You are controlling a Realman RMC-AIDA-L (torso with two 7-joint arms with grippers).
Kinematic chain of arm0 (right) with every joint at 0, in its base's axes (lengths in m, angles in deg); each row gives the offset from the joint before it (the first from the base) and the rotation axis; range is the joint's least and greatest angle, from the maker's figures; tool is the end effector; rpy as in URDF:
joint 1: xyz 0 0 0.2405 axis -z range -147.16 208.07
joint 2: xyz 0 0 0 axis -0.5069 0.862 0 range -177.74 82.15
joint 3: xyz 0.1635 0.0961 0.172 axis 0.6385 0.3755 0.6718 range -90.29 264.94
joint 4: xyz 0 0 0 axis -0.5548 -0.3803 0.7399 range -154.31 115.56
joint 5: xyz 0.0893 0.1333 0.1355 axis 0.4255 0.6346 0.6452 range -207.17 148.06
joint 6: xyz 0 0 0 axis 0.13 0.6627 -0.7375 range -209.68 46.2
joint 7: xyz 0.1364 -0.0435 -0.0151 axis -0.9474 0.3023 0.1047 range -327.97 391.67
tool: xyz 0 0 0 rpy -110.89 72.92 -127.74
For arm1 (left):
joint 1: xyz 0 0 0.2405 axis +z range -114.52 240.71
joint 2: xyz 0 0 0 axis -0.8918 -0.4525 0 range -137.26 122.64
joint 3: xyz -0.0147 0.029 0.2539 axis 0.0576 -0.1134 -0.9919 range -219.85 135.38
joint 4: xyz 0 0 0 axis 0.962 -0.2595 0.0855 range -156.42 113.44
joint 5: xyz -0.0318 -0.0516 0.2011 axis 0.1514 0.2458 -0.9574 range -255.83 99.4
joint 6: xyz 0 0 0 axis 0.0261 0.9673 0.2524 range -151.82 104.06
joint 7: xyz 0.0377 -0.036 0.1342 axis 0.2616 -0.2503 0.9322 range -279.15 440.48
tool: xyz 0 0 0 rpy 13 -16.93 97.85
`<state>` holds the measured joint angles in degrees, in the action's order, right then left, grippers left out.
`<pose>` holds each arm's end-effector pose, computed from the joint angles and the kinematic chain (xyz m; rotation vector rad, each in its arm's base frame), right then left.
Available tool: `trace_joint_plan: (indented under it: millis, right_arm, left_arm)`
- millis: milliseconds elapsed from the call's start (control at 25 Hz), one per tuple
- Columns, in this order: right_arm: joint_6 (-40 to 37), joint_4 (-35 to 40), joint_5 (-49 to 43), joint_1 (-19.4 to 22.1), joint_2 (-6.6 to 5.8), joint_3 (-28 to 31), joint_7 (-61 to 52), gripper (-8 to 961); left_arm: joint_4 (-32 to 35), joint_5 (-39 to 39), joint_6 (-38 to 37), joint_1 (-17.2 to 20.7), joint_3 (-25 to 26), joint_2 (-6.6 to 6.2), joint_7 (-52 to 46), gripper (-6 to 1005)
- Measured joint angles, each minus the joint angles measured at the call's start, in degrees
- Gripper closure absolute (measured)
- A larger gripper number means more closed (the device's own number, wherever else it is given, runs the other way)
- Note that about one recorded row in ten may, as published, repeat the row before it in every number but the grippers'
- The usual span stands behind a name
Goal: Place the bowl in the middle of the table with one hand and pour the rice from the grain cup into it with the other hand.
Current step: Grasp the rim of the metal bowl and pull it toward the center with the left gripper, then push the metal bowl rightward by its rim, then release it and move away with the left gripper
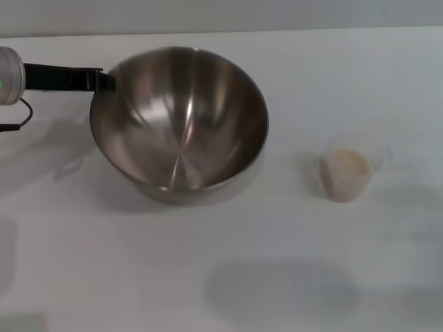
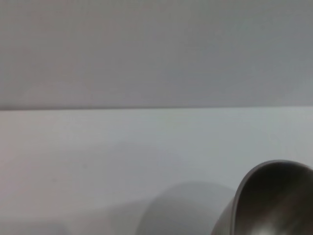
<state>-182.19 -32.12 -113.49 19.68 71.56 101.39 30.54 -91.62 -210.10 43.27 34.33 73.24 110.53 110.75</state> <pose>0.3532 0.2126 0.0333 -1.1368 0.3552 0.7720 -0.2193 0.3954 0.0447 -2.2055 -1.2849 -0.2561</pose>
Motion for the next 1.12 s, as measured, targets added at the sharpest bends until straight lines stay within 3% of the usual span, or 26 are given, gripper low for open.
trace_joint_plan:
  millis: [160, 320, 400, 880, 1120]
  right_arm:
    - [0.04, 0.0, 0.0, -0.32, 0.0, 0.09, 0.0, 200]
    - [0.08, 0.0, 0.0, -0.53, 0.0, 0.09, 0.0, 200]
    - [0.09, 0.02, 0.0, -0.68, 0.0, 0.09, 0.0, 200]
    - [0.26, 0.32, 0.0, -0.84, 0.01, 0.08, 0.0, 200]
    - [0.58, 0.35, 0.0, -0.91, 0.0, 0.03, 0.0, 200]
  left_arm:
    - [-0.39, 1.08, 5.53, -0.24, 1.4, 0.06, 2.12, 952]
    - [-0.75, 1.89, 6.45, 0.03, 1.39, 0.13, 2.57, 948]
    - [-2.48, 4.15, 8.78, 1.68, 1.13, 0.23, 3.67, 946]
    - [-3.43, 5.17, 9.1, 4.31, -6.58, 0.6, 3.73, 933]
    - [-2.78, 5.25, 7.07, 4.33, -7.76, 0.63, 3.74, 927]
